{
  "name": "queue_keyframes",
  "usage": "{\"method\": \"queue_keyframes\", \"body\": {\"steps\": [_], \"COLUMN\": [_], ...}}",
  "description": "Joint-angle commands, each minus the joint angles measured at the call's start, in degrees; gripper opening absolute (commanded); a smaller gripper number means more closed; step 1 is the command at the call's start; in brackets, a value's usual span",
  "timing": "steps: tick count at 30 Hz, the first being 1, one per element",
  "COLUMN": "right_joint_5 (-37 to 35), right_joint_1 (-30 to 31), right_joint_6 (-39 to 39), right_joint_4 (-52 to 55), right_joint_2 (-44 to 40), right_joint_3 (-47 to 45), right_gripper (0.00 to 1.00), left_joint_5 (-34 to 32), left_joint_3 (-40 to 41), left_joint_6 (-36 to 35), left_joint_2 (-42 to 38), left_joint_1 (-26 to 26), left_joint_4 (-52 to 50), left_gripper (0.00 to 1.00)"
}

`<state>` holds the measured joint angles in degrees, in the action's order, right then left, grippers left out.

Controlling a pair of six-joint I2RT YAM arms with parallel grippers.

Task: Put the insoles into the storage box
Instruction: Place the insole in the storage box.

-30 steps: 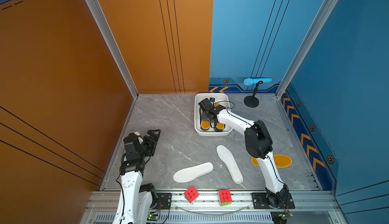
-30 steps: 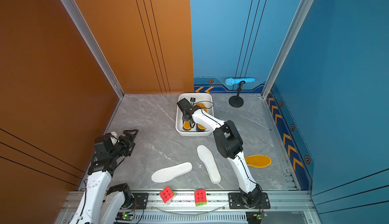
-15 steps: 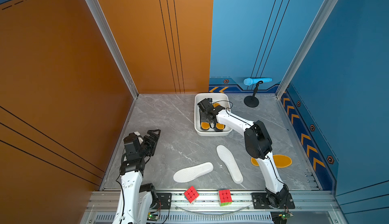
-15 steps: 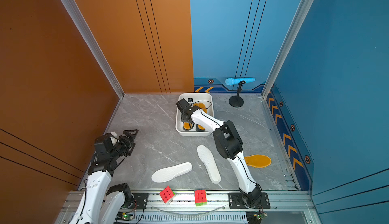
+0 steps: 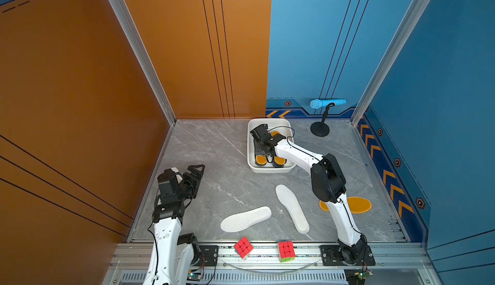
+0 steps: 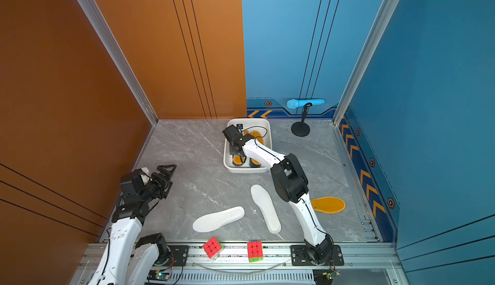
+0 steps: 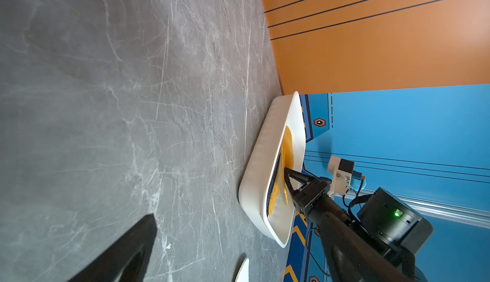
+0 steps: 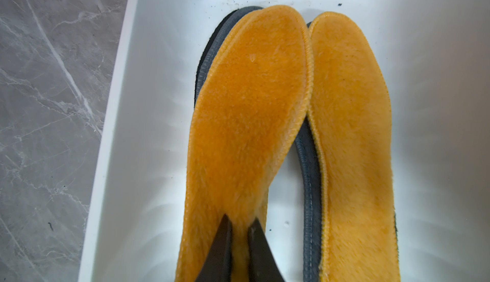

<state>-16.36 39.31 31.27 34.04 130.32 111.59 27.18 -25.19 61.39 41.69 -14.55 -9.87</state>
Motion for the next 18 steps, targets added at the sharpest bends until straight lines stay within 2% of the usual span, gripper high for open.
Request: {"method": "queue_keyframes", "body": {"steps": [1, 18], "right_joint_5": [-1.0, -0.2], "right_joint_1": [-0.4, -1.2], "right_joint_6": [-0.8, -0.6], "right_joint_4": [1.5, 1.8], "right_joint_2": [1.6, 3.0], "right_joint_3": [2.2, 2.8], "right_gripper": [0.15, 0.16], "left_joint_5": [0.6, 0.6], "left_joint_3": [-0.1, 0.1], "left_joint_6": [0.0, -0.3], "left_joint_2": [-0.2, 0.4], "left_joint_1": [0.2, 0.3], "left_joint_4": [0.8, 1.3], "left_gripper": [0.97, 0.98]}}
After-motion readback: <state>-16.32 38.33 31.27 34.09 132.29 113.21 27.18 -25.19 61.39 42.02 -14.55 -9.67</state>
